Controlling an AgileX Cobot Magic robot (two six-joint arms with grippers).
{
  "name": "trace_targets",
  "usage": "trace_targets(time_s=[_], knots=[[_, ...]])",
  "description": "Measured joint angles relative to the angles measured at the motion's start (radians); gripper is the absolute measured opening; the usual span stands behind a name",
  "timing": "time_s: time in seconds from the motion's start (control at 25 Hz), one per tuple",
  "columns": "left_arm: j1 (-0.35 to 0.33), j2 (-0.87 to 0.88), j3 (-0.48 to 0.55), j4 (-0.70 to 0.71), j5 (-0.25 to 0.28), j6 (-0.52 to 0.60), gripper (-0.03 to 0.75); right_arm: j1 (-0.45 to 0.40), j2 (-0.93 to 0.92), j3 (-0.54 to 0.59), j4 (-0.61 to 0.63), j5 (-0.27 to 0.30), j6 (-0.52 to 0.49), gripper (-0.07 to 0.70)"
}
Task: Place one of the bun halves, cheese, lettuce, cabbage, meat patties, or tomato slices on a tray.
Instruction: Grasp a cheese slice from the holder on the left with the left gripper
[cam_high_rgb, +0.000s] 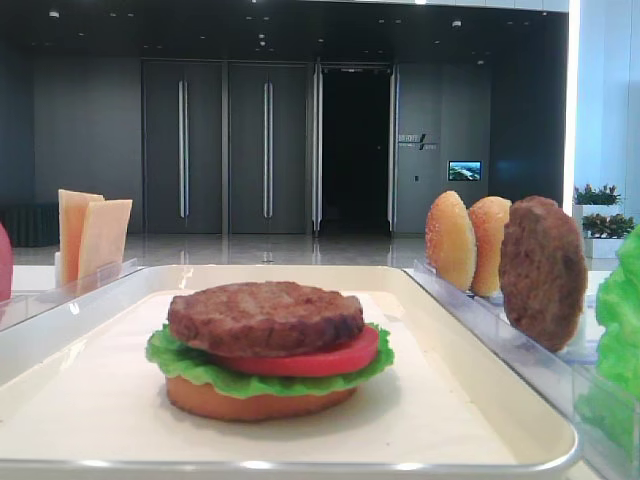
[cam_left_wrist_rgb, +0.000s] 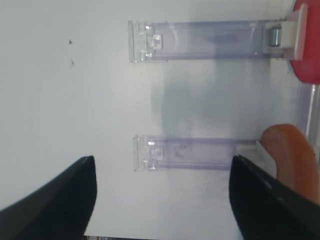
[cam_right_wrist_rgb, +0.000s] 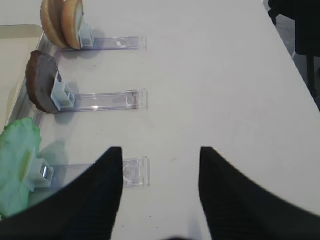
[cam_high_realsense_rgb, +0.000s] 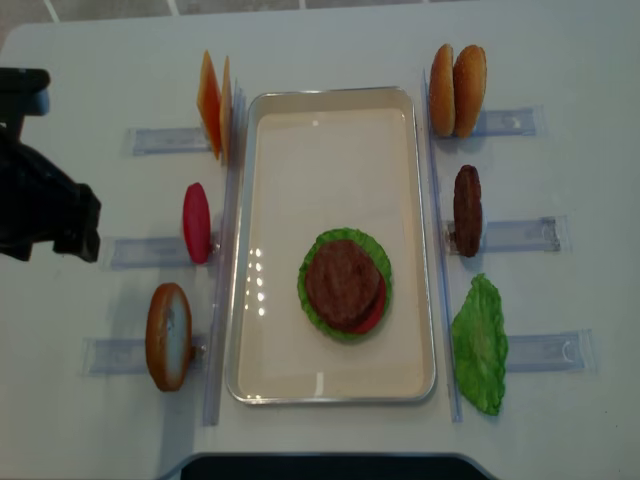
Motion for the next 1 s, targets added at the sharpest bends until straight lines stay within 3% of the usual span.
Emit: trace_targets(time_s=[0.4, 0.52, 0.68, 1.0], knots=[[0.000, 0.301, -0.330, -0.084, 0.029, 0.003, 0.629, 0.000, 0.000, 0.000, 0.000, 0.000, 0.000, 0.364], [0.000, 0.392, -0.450, -0.114, 0.064, 0.004, 0.629, 0.000, 0.000, 0.000, 0.000, 0.000, 0.000, 0.364], [0.000, 0.509, -0.609, -0.114, 0.106, 0.002, 0.629, 0.000, 0.000, 0.000, 0.000, 0.000, 0.000, 0.364], [0.000, 0.696, -0.856, -0.032, 0.110, -0.061, 0.629, 0.000, 0.000, 0.000, 0.000, 0.000, 0.000, 0.364]])
